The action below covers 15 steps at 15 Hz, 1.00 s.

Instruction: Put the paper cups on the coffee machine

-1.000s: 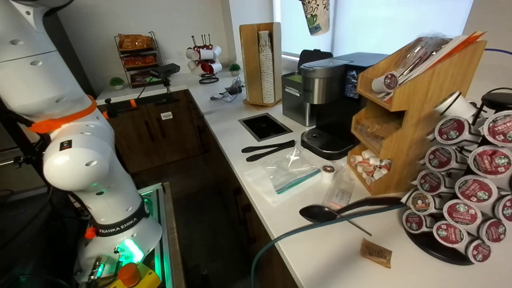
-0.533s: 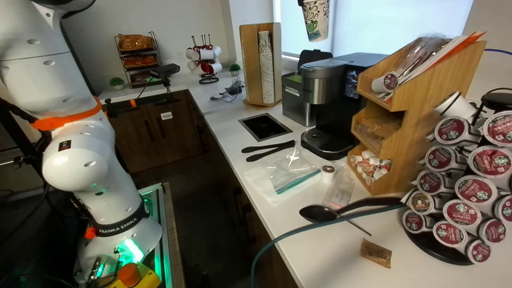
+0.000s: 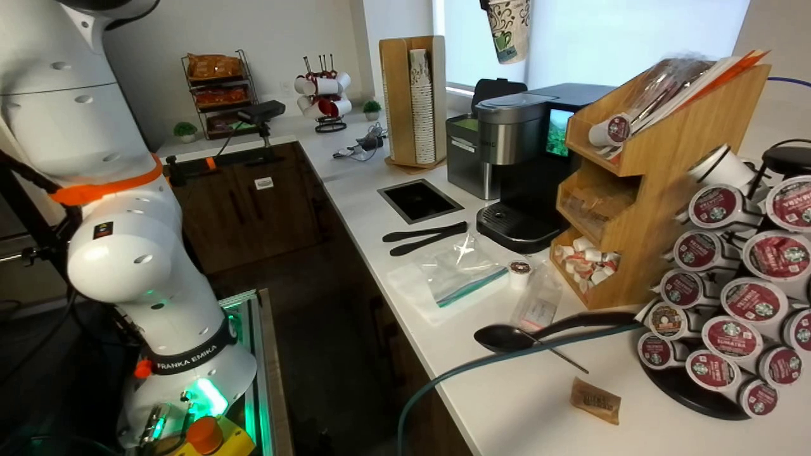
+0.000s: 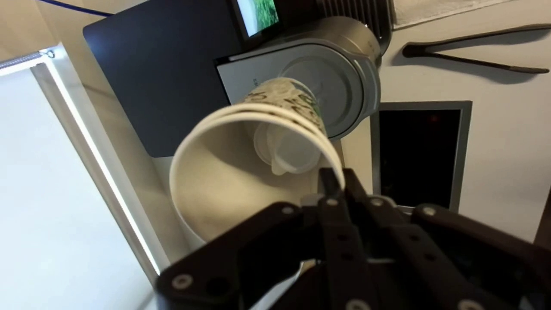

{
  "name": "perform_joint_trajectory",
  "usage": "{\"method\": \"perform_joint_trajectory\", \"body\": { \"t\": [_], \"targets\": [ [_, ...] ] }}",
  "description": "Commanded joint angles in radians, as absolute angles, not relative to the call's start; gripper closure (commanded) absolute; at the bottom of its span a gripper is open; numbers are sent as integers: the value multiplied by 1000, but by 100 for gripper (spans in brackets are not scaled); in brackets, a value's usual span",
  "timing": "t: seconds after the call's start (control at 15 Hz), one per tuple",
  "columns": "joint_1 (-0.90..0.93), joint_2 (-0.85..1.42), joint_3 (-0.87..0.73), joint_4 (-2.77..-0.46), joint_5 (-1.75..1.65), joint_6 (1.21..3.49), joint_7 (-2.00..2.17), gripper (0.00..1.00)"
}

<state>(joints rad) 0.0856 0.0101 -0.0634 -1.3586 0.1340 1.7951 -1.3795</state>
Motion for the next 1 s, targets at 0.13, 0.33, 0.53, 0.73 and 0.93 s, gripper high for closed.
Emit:
{"method": "perform_joint_trajectory", "body": {
  "t": [0.13, 0.33, 0.53, 0.73, 0.93],
  "targets": [
    [91, 85, -55, -1296, 153, 1754, -1365, 99],
    [89, 110, -53, -1276, 141, 1737, -1353, 99],
    [89, 136, -52, -1239, 140, 1670, -1347, 99],
    [90, 158, -54, -1194, 121, 1592, -1333, 99],
    [92, 176, -56, -1159, 107, 1563, -1319, 99]
  ]
}}
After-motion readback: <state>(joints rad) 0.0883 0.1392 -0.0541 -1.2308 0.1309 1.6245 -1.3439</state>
